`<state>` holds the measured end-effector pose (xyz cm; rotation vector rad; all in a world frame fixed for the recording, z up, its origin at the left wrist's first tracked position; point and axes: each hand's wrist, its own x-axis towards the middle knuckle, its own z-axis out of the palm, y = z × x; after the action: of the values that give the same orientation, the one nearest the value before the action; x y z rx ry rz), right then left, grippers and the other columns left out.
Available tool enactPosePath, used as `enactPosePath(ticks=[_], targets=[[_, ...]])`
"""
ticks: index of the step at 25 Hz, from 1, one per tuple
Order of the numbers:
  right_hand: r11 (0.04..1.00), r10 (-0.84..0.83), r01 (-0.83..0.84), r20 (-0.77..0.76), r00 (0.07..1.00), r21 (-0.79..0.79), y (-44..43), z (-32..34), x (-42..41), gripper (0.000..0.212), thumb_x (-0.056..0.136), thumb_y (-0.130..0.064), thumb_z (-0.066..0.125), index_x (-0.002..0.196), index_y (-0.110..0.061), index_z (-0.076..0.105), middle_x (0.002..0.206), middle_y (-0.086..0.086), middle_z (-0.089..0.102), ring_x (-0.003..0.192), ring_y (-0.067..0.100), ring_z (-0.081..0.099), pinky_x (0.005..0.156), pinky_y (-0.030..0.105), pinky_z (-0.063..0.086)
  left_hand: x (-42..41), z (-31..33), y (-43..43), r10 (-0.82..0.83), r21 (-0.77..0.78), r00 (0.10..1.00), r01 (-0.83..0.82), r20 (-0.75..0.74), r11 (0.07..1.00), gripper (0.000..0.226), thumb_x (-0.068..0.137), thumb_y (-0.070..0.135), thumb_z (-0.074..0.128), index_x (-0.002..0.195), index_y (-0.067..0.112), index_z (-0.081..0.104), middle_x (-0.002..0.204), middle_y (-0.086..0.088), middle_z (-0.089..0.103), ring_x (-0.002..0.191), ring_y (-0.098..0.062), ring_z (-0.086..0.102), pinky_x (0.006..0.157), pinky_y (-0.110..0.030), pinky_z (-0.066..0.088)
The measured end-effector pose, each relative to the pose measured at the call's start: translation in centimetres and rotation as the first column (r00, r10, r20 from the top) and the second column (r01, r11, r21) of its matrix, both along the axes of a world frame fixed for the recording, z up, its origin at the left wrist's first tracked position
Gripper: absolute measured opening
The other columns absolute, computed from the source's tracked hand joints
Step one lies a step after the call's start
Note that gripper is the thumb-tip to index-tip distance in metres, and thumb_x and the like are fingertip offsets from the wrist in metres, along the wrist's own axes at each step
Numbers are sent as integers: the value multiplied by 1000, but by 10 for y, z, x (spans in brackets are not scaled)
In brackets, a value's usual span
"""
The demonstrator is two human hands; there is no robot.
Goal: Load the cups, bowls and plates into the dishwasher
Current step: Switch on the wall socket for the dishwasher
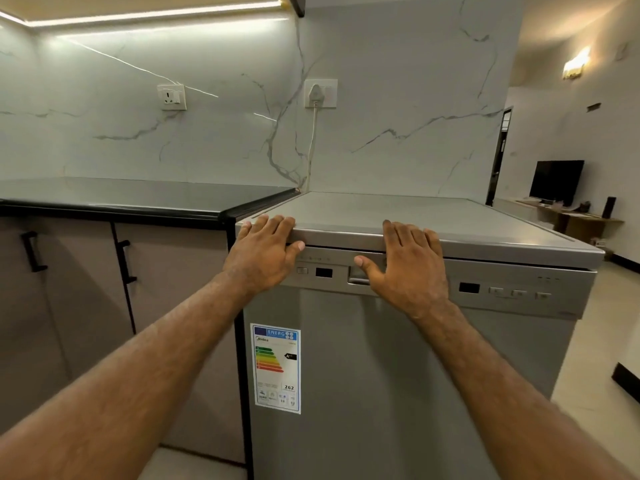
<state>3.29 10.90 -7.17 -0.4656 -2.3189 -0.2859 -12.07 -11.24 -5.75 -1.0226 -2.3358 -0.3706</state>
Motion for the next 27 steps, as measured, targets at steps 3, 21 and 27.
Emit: enactPosePath(ticks=[3,21,27], targets=[[1000,14,-14,-36,999,4,4,-1,-1,91,88,-80,27,150,-13,37,140,5,50,132,26,44,118,49,26,0,1,1,-5,9,1000,5,-4,1000,57,104,52,34,152,22,33,157,-2,39,149,-28,28,125,-54,16],[999,28,-23,-111,993,44,6,-8,-7,89,84,-76,50,146,-12,41,138,7,51,131,29,44,118,50,24,17,-130,-40,75,253,940,-166,333,953,87,97,51,60,162,37,4,171,-1,-5,145,-40,39,99,-57,54],[997,45,-35,-128,991,75,9,-9,-7,91,83,-75,53,147,-12,39,138,7,51,130,28,43,117,48,24,15,-128,-30,56,255,938,-150,341,955,100,94,51,65,153,56,-16,171,-8,-8,142,-44,42,92,-60,55]])
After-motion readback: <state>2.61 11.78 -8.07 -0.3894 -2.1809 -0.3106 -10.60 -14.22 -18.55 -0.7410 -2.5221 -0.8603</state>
